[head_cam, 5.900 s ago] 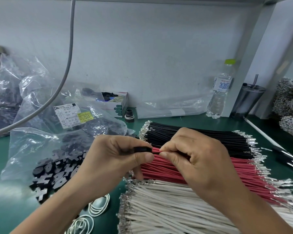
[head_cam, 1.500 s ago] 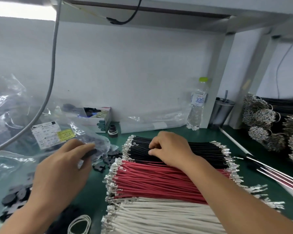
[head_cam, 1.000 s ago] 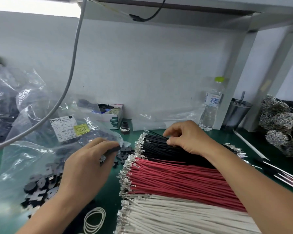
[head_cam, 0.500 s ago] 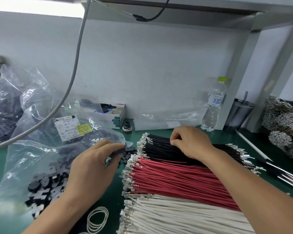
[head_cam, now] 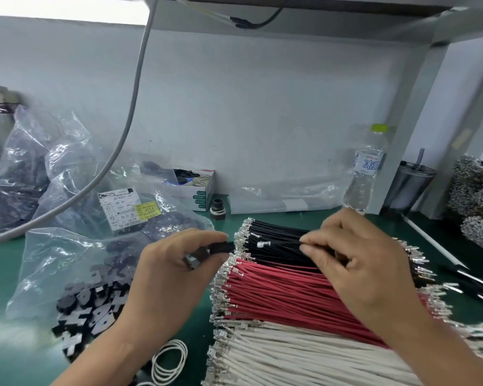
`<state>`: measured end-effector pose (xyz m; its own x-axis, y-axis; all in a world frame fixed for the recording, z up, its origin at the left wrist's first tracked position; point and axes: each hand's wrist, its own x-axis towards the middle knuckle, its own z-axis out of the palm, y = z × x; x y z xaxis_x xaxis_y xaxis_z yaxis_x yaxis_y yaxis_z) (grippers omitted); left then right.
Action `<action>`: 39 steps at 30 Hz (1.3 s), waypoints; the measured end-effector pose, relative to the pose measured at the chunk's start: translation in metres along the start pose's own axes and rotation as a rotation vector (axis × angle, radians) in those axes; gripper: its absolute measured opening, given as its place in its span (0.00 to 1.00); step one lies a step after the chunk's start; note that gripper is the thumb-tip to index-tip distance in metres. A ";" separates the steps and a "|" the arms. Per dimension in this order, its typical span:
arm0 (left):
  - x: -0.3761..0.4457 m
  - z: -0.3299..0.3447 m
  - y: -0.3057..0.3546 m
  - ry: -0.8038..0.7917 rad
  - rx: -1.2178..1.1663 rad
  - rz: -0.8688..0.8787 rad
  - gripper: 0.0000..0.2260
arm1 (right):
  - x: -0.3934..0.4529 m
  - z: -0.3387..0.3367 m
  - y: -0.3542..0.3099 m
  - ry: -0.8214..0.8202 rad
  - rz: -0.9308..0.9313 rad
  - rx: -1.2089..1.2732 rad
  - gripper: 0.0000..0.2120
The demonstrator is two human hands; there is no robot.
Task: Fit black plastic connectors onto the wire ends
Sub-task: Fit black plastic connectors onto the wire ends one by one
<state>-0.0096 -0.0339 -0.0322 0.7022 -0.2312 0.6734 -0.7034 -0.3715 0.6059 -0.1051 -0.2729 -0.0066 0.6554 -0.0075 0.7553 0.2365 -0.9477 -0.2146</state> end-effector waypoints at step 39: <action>-0.002 -0.006 0.020 -0.324 -0.571 -0.290 0.10 | -0.018 0.005 -0.010 -0.055 0.158 0.491 0.04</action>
<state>-0.0255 -0.0359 -0.0189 0.8044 -0.4830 0.3459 -0.3693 0.0495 0.9280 -0.1158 -0.2618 -0.0211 0.7439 -0.1089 0.6594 0.4319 -0.6746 -0.5986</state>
